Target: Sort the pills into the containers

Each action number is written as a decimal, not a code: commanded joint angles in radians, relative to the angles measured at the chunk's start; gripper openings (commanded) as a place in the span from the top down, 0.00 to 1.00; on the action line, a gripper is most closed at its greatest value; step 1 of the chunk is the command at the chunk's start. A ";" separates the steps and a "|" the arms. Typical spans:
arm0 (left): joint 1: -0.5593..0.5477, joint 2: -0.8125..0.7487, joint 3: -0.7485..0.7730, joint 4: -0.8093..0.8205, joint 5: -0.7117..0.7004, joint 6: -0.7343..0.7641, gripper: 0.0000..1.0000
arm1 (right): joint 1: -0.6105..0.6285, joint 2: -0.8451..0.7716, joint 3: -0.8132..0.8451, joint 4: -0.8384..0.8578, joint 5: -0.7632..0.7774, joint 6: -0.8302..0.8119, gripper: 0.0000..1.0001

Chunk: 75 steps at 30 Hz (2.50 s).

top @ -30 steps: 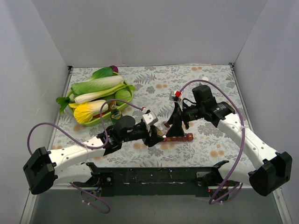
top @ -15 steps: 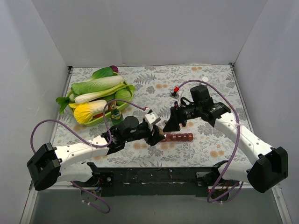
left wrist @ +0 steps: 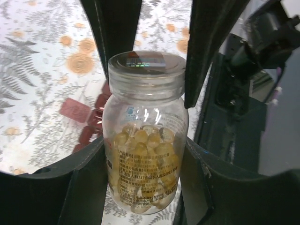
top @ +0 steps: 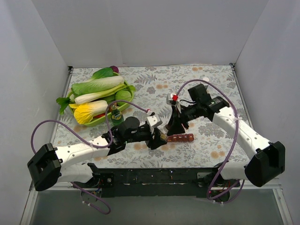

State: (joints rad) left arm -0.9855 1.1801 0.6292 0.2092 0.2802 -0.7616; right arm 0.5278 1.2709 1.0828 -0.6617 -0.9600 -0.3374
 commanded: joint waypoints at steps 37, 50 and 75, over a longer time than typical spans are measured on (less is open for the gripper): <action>-0.002 -0.178 -0.006 -0.097 -0.039 -0.016 1.00 | -0.129 -0.238 -0.197 0.279 -0.264 0.116 0.04; -0.021 -0.086 0.026 -0.068 -0.151 0.033 1.00 | -0.082 -0.098 -0.074 0.248 -0.102 0.411 0.12; -0.022 -0.028 0.020 0.015 -0.115 0.045 1.00 | -0.012 -0.007 0.011 0.134 0.057 0.341 0.84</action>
State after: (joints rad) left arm -1.0039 1.2194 0.6590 0.1463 0.1555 -0.7322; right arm 0.5056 1.2686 1.0420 -0.4831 -0.8349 0.0986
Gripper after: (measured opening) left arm 0.512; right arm 0.432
